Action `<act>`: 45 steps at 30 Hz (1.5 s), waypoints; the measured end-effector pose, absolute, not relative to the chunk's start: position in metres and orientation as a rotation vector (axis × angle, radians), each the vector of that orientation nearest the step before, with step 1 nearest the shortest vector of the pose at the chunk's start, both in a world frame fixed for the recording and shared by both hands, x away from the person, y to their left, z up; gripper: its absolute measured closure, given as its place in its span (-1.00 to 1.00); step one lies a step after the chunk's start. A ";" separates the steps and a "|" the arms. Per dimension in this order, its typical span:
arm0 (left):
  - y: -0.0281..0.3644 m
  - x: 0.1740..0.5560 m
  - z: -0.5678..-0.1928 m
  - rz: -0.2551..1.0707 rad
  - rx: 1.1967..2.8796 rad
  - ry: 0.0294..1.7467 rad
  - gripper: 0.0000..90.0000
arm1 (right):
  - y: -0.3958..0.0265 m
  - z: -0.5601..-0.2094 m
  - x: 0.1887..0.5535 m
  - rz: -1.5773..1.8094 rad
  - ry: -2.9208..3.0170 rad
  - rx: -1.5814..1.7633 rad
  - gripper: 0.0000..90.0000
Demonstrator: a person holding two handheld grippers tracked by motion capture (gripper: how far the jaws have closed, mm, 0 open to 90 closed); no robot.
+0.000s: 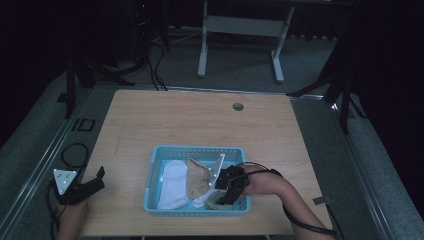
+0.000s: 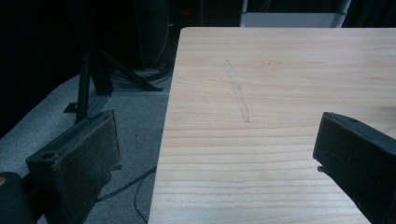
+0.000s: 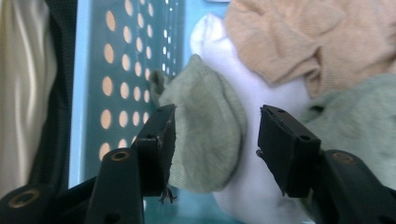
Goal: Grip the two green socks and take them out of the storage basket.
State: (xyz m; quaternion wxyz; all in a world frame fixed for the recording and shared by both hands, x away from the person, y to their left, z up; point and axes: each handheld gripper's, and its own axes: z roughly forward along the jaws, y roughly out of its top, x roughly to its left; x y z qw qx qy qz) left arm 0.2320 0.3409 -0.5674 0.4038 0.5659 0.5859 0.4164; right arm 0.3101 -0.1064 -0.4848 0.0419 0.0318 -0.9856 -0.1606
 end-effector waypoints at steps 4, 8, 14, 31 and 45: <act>0.341 0.232 -0.567 1.051 1.429 1.480 -0.99 | -0.104 -0.488 0.310 -0.464 -3.032 0.112 0.11; 0.341 0.232 -0.567 1.052 1.429 1.480 -0.99 | -0.102 -0.494 0.308 -0.420 -3.046 0.120 0.16; 0.341 0.232 -0.567 1.054 1.431 1.481 -0.99 | -0.102 -0.496 0.307 -0.391 -3.070 0.138 0.66; 0.341 0.232 -0.567 1.054 1.429 1.485 -0.99 | -0.107 -0.470 0.306 -0.410 -3.080 0.156 0.76; 0.341 0.232 -0.567 1.054 1.428 1.485 -0.99 | -0.118 -0.428 0.306 -0.520 -3.127 0.154 0.76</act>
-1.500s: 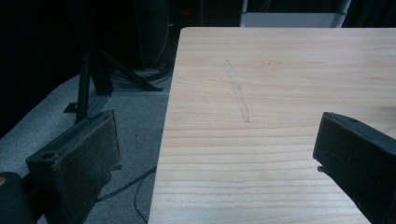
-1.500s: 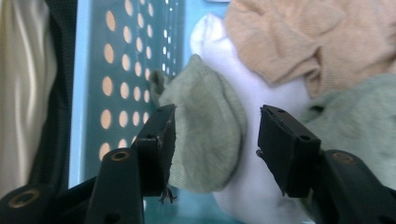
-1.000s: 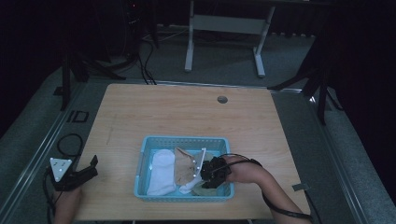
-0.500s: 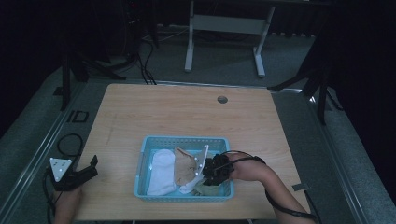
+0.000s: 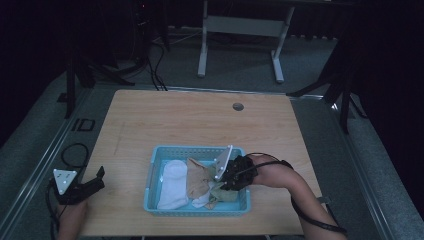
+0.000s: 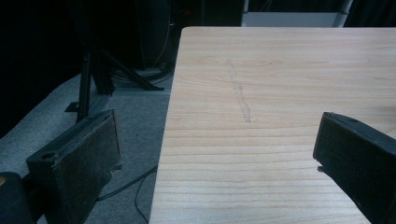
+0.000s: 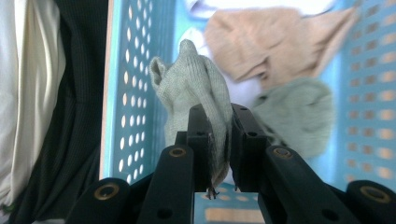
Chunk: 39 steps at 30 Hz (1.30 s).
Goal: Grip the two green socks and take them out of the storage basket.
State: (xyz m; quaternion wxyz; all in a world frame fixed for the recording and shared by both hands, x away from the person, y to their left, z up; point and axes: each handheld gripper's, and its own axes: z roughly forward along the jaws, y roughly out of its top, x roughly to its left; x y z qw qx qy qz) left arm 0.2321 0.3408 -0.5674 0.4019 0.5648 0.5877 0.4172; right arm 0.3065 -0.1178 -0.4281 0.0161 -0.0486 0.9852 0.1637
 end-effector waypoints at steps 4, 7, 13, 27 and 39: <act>0.341 0.232 -0.567 1.054 1.430 1.487 -0.99 | -0.124 -0.407 0.306 0.574 3.030 -0.143 0.76; 0.341 0.232 -0.567 1.054 1.430 1.487 -0.99 | -0.130 -0.392 0.306 0.598 2.995 -0.135 0.77; 0.341 0.232 -0.567 1.052 1.431 1.486 -0.99 | -0.148 -0.374 0.309 0.648 2.949 -0.081 0.77; 0.340 0.232 -0.567 1.057 1.434 1.488 -0.99 | -0.212 -0.365 0.314 0.672 2.895 0.115 0.76; 0.340 0.232 -0.567 1.061 1.434 1.488 -0.99 | -0.254 -0.392 0.317 0.660 2.901 0.269 0.76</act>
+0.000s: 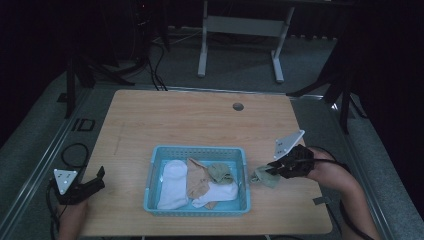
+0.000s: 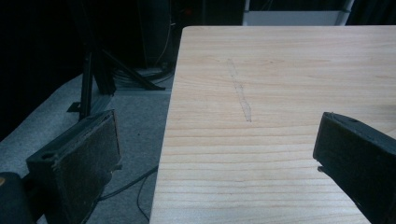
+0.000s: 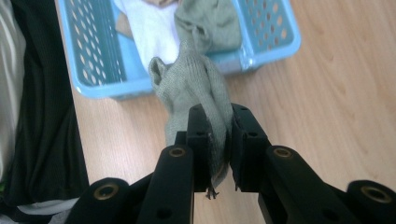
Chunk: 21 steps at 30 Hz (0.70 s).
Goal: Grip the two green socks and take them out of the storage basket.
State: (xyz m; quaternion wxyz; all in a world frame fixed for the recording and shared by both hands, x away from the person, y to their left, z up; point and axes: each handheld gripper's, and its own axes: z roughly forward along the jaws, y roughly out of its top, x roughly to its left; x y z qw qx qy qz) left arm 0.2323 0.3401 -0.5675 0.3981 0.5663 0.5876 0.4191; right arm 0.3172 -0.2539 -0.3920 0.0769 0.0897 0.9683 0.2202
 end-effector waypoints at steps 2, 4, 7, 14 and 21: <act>0.340 0.232 -0.567 1.063 1.433 1.488 -0.99 | -0.260 -0.398 0.317 0.658 2.905 0.297 0.76; 0.340 0.232 -0.568 1.065 1.434 1.487 -0.99 | -0.264 -0.405 0.316 0.665 2.915 0.318 0.76; 0.340 0.232 -0.567 1.064 1.434 1.488 -0.99 | -0.270 -0.417 0.315 0.660 2.933 0.348 0.76; 0.340 0.232 -0.568 1.064 1.435 1.488 -0.99 | -0.282 -0.445 0.313 0.630 2.966 0.416 0.75; 0.340 0.233 -0.568 1.064 1.434 1.491 -0.99 | -0.288 -0.472 0.313 0.605 3.010 0.472 0.75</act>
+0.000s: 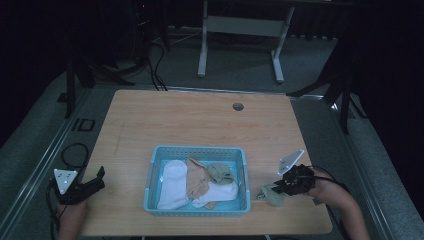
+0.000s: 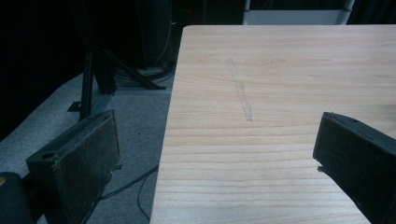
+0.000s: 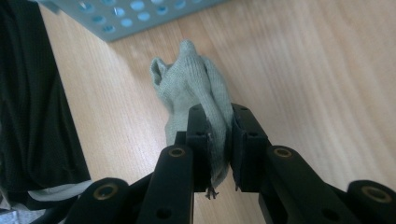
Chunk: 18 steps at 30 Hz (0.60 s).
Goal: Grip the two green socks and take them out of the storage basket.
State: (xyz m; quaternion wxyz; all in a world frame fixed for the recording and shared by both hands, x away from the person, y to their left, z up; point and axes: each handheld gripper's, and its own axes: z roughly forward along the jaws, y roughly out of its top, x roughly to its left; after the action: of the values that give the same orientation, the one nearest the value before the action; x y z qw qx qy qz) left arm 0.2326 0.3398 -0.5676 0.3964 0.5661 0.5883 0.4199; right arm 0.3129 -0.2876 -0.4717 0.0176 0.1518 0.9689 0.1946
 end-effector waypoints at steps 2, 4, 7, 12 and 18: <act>0.340 0.233 -0.568 1.064 1.433 1.491 -0.99 | -0.287 -0.480 0.314 0.581 3.018 0.483 0.75; 0.340 0.233 -0.568 1.063 1.433 1.492 -0.99 | -0.286 -0.486 0.316 0.558 3.027 0.499 0.75; 0.340 0.233 -0.568 1.064 1.435 1.493 -0.99 | -0.285 -0.493 0.320 0.518 3.029 0.513 0.75; 0.340 0.233 -0.568 1.063 1.432 1.493 -0.99 | -0.283 -0.498 0.325 0.494 3.040 0.524 0.73; 0.340 0.233 -0.568 1.063 1.432 1.492 -0.99 | -0.285 -0.487 0.329 0.556 3.001 0.559 0.47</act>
State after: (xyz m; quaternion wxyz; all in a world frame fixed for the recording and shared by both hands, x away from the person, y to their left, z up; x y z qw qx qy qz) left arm 0.2325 0.3401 -0.5675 0.3969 0.5653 0.5891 0.4194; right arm 0.3291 -0.2854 -0.4870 0.0196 0.1801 0.9670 0.1791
